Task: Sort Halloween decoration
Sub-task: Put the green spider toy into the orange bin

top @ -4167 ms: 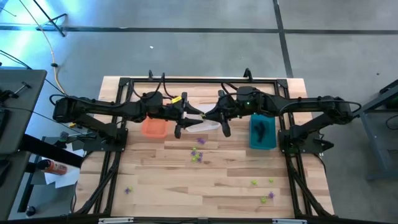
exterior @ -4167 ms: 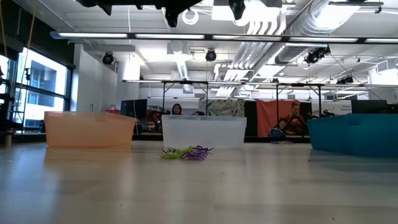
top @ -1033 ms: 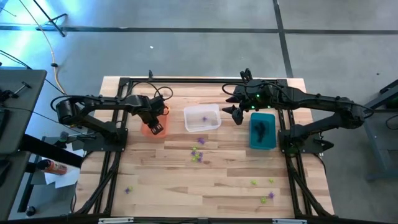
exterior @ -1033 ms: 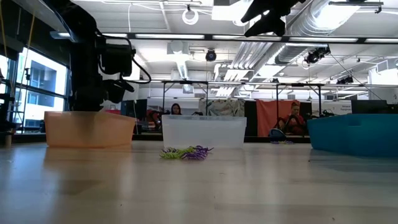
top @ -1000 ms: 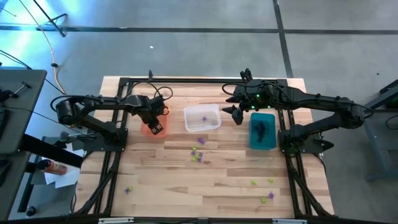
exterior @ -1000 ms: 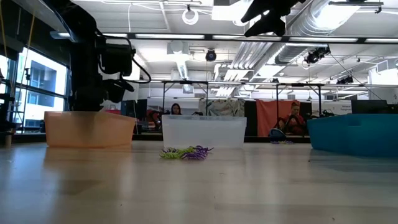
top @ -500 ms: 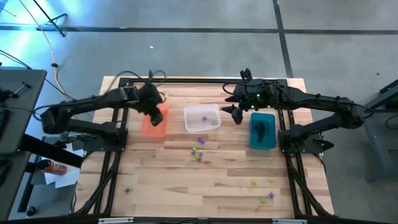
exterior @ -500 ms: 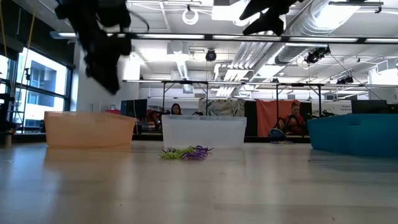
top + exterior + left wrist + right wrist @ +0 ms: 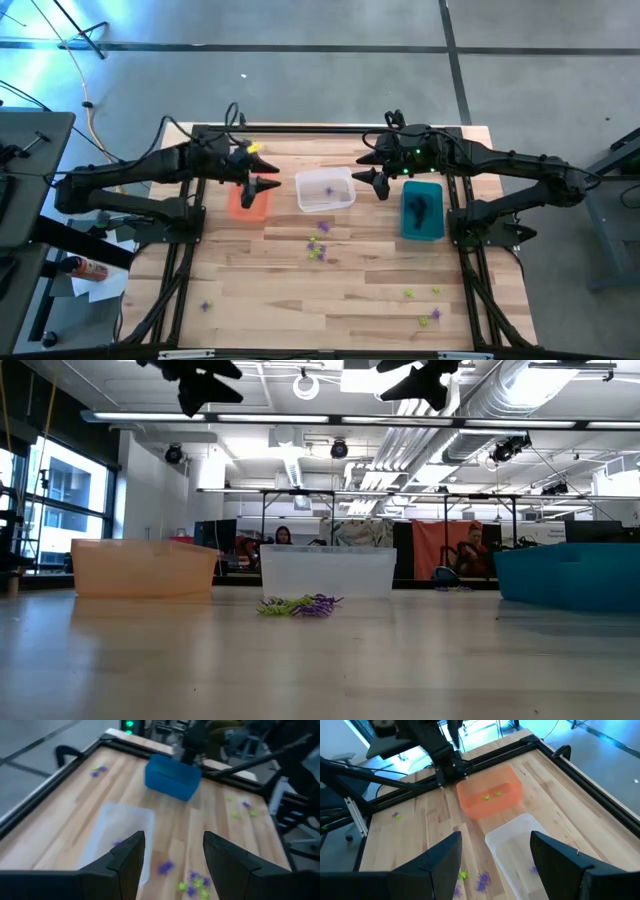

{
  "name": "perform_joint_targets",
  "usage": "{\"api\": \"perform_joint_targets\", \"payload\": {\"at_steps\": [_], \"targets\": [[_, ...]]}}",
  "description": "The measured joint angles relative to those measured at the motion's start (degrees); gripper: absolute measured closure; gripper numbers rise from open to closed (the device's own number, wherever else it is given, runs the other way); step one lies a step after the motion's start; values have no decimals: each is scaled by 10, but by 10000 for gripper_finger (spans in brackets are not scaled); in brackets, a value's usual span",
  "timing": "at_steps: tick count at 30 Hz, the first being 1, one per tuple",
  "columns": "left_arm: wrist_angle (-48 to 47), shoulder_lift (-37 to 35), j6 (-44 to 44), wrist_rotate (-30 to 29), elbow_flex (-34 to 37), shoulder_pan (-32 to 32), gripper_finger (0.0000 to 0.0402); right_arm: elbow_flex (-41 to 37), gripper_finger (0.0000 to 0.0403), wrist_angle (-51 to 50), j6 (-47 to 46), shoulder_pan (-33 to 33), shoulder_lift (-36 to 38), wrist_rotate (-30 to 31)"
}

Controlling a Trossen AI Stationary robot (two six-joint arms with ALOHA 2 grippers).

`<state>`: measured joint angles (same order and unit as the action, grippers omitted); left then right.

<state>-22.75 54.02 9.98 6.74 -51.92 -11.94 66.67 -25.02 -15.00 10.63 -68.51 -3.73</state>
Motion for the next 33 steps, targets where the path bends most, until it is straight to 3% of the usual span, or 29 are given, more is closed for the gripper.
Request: {"api": "perform_joint_targets", "payload": {"at_steps": [8,16,22,33], "targets": [[41,100,-7,-15,0,84,213,0,171,-12,7,0,0,-2],[22,254,-163,-10,-69,141,213,0,171,-47,32,0,0,-2],[34,368,-221,13,-89,141,213,0,171,-58,34,0,0,11],[33,495,-191,20,-92,121,213,0,171,-60,32,0,0,23]]}}
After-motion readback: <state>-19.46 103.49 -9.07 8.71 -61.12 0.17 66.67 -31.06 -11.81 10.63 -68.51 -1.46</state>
